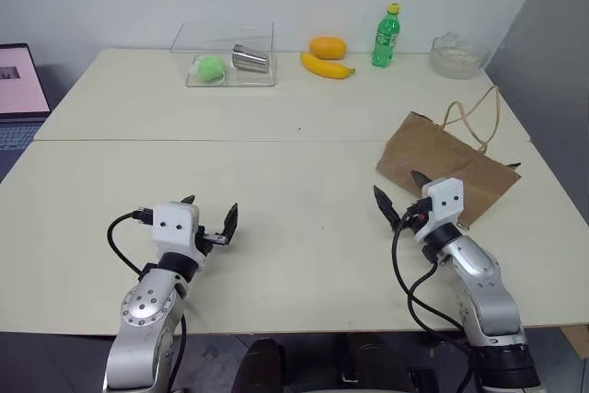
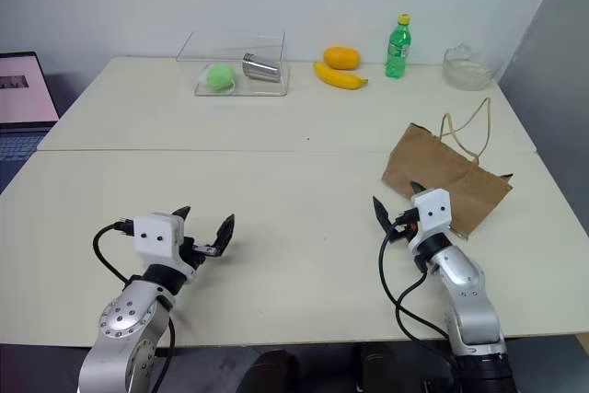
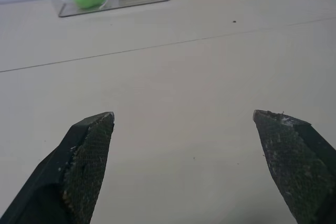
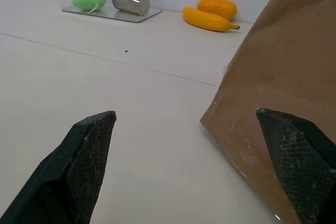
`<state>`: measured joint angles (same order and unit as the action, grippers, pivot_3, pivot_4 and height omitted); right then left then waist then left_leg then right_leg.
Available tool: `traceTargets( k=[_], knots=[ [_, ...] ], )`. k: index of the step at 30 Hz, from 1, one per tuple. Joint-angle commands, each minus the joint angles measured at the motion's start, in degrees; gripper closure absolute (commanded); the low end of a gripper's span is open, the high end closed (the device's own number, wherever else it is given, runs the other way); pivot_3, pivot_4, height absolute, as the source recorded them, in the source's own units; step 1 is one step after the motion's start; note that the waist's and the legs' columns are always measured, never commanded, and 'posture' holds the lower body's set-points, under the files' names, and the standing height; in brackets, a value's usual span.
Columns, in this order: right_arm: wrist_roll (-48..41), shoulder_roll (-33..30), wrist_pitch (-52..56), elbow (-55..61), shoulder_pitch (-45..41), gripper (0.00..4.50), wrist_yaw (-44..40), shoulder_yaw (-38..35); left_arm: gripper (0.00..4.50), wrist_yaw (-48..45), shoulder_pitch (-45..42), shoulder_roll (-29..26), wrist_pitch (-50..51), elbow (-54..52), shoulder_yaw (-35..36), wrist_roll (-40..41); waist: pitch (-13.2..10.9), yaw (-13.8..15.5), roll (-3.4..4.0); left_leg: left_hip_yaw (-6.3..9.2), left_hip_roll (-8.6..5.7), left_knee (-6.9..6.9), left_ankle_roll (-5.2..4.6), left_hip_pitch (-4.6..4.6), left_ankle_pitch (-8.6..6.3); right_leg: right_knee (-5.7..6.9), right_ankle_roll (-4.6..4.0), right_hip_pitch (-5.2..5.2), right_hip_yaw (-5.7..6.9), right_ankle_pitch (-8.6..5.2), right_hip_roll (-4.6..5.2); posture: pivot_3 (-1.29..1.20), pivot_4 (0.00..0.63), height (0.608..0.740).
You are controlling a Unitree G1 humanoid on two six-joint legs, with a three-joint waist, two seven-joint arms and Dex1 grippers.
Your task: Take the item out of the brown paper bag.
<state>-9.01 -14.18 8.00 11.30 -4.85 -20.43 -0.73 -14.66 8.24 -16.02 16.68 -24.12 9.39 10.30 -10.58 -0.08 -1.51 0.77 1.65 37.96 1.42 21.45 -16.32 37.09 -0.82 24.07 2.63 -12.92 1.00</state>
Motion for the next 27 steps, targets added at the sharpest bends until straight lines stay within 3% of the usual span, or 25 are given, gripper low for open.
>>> traceTargets(
  k=[1, 15, 22, 27],
  knots=[
    [-0.2, 0.0, -1.2, 1.9, -0.2, 0.0, -0.3, 0.1, 0.03, -1.1, -0.3, -0.2, -2.0, -1.5, 0.5, 1.1, 0.0, 0.0, 0.0, 0.0, 0.0, 0.0, 0.0, 0.0, 0.0, 0.0, 0.0, 0.0, 0.0, 0.0, 0.0, 0.0, 0.15, 0.74],
    [-0.7, -0.2, -0.7, 2.1, 0.0, 0.0, -1.1, 0.0, 0.03, -1.3, 2.7, -2.8, 0.8, -4.6, 2.9, 0.6, 0.0, 0.0, 0.0, 0.0, 0.01, -0.01, 0.0, -0.02, 0.0, 0.02, 0.0, 0.01, -0.04, 0.0, -0.02, 0.0, 0.15, 0.74],
    [-1.6, -0.8, 1.9, 3.6, -0.7, 0.0, -1.7, -0.1, 0.03, -4.9, 0.5, -5.5, 0.9, -5.8, 7.7, 6.9, 0.0, 0.0, 0.0, -0.01, 0.02, -0.01, 0.0, -0.07, 0.0, 0.04, -0.01, 0.01, -0.1, 0.0, -0.03, 0.0, 0.15, 0.74],
    [-4.9, -4.2, 7.3, 10.4, -0.5, 0.0, -3.9, -1.7, 0.03, -10.3, -4.0, -9.5, 5.6, -7.7, 6.1, 13.0, 0.0, 0.0, -0.01, -0.06, -0.03, 0.02, 0.0, -0.04, 0.0, 0.03, 0.02, 0.01, -0.18, 0.02, -0.14, 0.0, 0.15, 0.74]
  ],
)
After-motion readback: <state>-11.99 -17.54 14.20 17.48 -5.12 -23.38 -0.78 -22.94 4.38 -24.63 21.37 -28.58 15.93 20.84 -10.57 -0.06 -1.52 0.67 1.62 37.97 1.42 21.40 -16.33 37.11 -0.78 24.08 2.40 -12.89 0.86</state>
